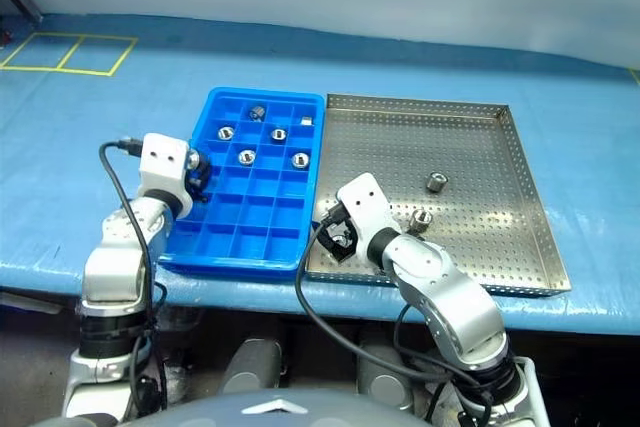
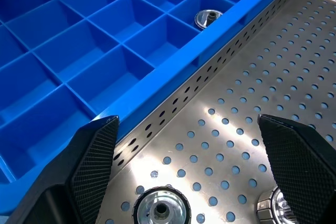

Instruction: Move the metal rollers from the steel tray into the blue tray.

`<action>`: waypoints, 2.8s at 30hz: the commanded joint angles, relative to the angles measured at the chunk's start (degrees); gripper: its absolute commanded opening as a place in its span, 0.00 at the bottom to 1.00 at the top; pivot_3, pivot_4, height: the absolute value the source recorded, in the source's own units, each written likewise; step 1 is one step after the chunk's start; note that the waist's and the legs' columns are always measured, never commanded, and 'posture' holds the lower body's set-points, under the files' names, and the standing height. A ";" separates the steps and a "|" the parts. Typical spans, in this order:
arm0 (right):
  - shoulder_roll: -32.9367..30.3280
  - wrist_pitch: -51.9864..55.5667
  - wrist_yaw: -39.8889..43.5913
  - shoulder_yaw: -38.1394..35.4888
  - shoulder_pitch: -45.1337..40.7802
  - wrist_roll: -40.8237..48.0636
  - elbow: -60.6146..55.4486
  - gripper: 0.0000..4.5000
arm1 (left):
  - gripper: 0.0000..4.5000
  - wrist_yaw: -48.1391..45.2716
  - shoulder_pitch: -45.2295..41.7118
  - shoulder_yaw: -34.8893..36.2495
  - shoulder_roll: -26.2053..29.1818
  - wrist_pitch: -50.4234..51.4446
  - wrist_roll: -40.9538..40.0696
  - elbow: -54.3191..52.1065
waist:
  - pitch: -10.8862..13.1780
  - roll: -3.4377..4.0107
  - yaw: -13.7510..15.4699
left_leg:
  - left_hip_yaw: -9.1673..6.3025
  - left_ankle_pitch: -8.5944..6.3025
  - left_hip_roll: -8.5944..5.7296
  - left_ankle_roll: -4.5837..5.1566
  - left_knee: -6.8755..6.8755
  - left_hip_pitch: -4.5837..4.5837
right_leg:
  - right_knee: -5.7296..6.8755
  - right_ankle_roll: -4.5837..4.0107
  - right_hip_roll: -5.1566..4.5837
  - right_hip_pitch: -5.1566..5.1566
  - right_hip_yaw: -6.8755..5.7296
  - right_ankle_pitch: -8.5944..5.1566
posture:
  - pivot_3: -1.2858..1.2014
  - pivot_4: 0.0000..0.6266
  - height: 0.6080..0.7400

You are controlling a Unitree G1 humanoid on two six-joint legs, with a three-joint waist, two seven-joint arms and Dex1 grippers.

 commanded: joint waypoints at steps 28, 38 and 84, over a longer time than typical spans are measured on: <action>-3.06 2.56 -1.60 -10.89 3.70 0.32 -8.65 1.00 | 1.00 -5.64 -7.00 -1.85 -0.36 -7.79 -8.83 1.05 | 0.00 0.00 -1.40 | 0.04 0.02 0.01 -0.03 -0.04 -0.01 | -0.03 -0.29 0.01 -0.02 0.00 -0.14 | 0.53 0.24 1.00; -4.48 4.89 -1.54 -13.72 6.91 0.34 -9.89 1.00 | 1.00 -38.92 -25.13 -18.59 9.34 -10.99 -16.63 11.85 | 0.01 0.00 -1.93 | 0.12 0.01 0.00 -0.01 -0.04 -0.02 | -0.08 -0.34 0.01 -0.03 0.06 -0.18 | 0.52 0.24 1.00; -0.29 3.29 -5.87 -15.75 12.19 -1.93 -12.89 1.00 | 0.38 -45.25 -38.42 -33.85 -7.90 -27.14 2.68 52.96 | 0.02 0.03 -5.88 | 0.16 -0.03 0.01 0.07 -0.04 -0.09 | -0.04 -0.12 0.05 -0.16 0.19 -0.12 | 0.46 0.24 1.00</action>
